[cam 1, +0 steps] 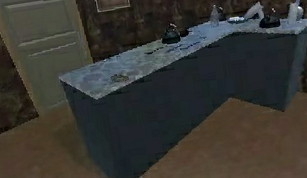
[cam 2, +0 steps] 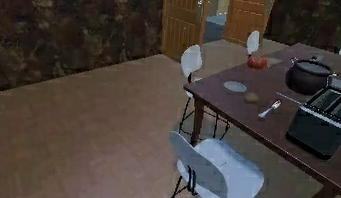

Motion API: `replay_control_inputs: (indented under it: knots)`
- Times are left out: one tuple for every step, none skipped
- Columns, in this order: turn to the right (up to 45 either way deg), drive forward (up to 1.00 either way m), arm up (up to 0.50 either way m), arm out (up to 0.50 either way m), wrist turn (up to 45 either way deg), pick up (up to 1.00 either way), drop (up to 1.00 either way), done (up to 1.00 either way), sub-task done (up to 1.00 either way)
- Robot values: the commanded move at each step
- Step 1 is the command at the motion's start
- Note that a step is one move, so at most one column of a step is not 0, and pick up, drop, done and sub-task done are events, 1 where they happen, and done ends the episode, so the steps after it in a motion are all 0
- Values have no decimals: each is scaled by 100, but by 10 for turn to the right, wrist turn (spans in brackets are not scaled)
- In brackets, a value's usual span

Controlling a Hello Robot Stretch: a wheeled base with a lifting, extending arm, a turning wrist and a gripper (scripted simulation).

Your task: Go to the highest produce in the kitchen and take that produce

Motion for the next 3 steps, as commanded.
replay_control_inputs:
  knots:
    - [240,0,0,0,0,0,0,0,0]
    - [0,100,0,0,0,0,0,0,0]
    - [0,60,0,0,0,0,0,0,0]
